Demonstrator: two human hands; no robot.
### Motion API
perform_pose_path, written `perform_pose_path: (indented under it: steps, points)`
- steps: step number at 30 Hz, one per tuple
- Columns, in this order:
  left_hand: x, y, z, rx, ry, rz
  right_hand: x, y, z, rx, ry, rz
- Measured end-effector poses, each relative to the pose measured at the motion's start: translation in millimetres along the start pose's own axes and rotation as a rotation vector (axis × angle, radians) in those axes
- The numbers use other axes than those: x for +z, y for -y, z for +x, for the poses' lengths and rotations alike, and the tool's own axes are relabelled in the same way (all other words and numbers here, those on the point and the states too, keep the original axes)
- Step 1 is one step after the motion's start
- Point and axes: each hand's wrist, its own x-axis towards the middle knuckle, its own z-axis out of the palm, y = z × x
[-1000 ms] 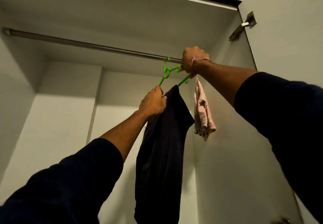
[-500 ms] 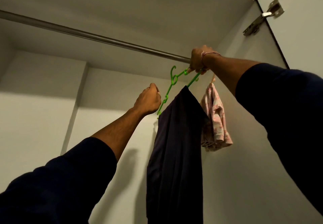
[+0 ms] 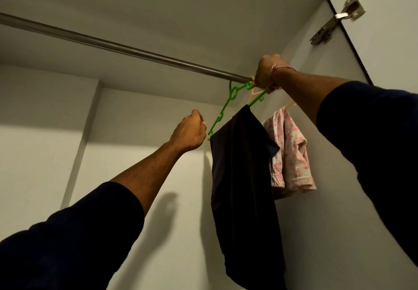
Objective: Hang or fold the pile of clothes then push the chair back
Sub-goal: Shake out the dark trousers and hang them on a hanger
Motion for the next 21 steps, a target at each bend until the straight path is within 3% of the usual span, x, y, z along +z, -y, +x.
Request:
perform_pose_path:
  steps: [21]
  points:
    - [-2, -32, -27, 0.008, 0.067, 0.016, -5, -29, -33, -0.054, -0.064, 0.066]
